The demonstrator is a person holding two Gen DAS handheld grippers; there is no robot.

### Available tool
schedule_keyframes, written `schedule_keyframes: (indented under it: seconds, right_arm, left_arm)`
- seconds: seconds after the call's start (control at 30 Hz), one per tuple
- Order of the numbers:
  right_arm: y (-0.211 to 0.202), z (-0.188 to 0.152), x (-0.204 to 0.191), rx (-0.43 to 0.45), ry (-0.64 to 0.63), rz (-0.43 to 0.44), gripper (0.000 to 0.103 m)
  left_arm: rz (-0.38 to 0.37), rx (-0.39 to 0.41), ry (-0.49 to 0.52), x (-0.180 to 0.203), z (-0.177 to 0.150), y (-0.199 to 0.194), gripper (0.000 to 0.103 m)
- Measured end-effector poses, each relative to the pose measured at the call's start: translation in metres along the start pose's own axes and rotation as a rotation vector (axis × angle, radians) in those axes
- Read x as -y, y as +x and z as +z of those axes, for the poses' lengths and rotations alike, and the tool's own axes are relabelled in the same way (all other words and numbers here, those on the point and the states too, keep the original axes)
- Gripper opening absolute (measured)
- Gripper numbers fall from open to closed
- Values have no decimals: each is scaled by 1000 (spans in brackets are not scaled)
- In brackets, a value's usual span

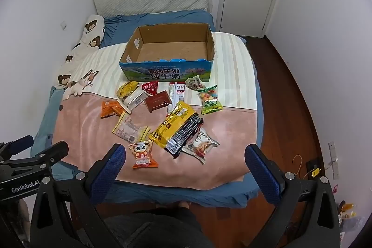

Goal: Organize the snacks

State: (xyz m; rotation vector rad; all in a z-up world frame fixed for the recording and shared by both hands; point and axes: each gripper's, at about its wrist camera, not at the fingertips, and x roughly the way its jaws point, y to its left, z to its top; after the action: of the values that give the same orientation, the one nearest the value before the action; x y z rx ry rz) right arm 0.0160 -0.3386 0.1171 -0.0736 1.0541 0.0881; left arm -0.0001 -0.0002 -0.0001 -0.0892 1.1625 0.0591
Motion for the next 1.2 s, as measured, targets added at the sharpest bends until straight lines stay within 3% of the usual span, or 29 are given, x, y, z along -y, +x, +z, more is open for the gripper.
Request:
schedule_keyframes:
  seconds: [1.2]
  right_arm:
    - [-5,-5,2,-3,-8,5,103]
  left_arm:
    - [-2,4,-1,2,-2,-4,103]
